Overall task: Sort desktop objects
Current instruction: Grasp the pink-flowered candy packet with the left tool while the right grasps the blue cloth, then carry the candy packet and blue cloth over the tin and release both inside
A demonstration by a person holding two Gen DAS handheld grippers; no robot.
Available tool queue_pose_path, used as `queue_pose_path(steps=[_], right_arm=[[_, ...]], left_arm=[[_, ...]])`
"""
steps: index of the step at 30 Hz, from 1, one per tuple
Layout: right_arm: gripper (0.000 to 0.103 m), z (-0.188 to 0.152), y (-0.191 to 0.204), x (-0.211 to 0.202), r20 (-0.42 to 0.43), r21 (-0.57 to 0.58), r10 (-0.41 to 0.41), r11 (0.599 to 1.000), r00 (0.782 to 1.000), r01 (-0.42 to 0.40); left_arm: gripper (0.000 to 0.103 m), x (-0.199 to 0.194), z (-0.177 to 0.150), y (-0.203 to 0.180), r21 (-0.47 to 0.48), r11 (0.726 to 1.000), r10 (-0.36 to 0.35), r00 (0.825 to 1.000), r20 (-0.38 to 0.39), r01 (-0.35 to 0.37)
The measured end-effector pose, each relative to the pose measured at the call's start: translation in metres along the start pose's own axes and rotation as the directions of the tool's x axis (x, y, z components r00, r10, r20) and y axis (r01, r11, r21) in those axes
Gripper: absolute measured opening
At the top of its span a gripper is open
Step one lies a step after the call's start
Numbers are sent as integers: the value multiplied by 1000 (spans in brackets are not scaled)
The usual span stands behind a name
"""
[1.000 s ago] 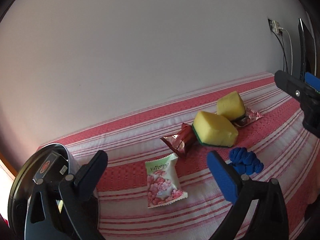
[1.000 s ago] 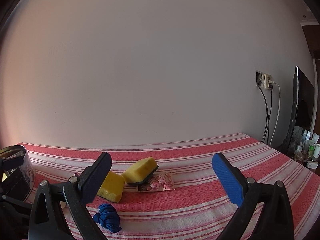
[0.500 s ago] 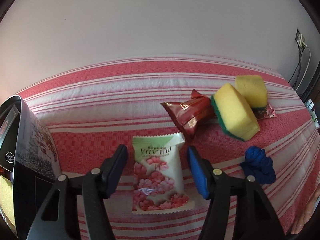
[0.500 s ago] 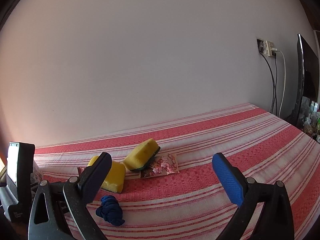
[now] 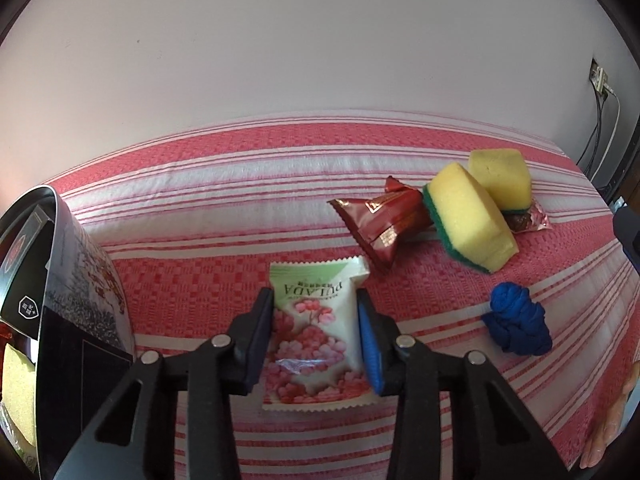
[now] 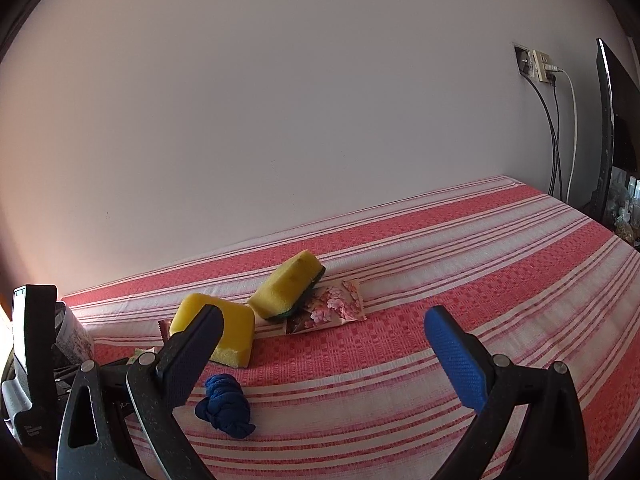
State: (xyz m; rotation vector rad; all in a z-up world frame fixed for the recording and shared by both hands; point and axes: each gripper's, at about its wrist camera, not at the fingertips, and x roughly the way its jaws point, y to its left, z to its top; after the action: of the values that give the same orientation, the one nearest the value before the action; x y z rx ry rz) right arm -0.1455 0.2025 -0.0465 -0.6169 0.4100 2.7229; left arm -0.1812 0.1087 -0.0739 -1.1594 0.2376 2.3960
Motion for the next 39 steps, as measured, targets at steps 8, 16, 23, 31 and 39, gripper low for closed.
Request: queue_pose_path(steps=[8, 16, 23, 31, 39], right_arm=[[102, -2, 9, 4, -66, -18, 125, 992, 990, -127], [71, -24, 59, 35, -314, -203, 175, 948, 933, -247], [43, -36, 74, 59, -437, -242, 140, 933, 888, -266], [39, -24, 63, 14, -227, -203, 295, 918, 928, -341], [39, -24, 91, -13, -40, -281, 278, 919, 960, -277]], left_arm=[[37, -80, -15, 1, 24, 1000, 1, 931, 366, -10], [37, -105, -10, 33, -52, 998, 49, 883, 467, -27], [37, -110, -12, 38, -77, 997, 54, 896, 441, -22], [37, -128, -19, 49, -99, 994, 85, 868, 489, -41], [37, -146, -32, 67, -132, 986, 158, 826, 540, -102]])
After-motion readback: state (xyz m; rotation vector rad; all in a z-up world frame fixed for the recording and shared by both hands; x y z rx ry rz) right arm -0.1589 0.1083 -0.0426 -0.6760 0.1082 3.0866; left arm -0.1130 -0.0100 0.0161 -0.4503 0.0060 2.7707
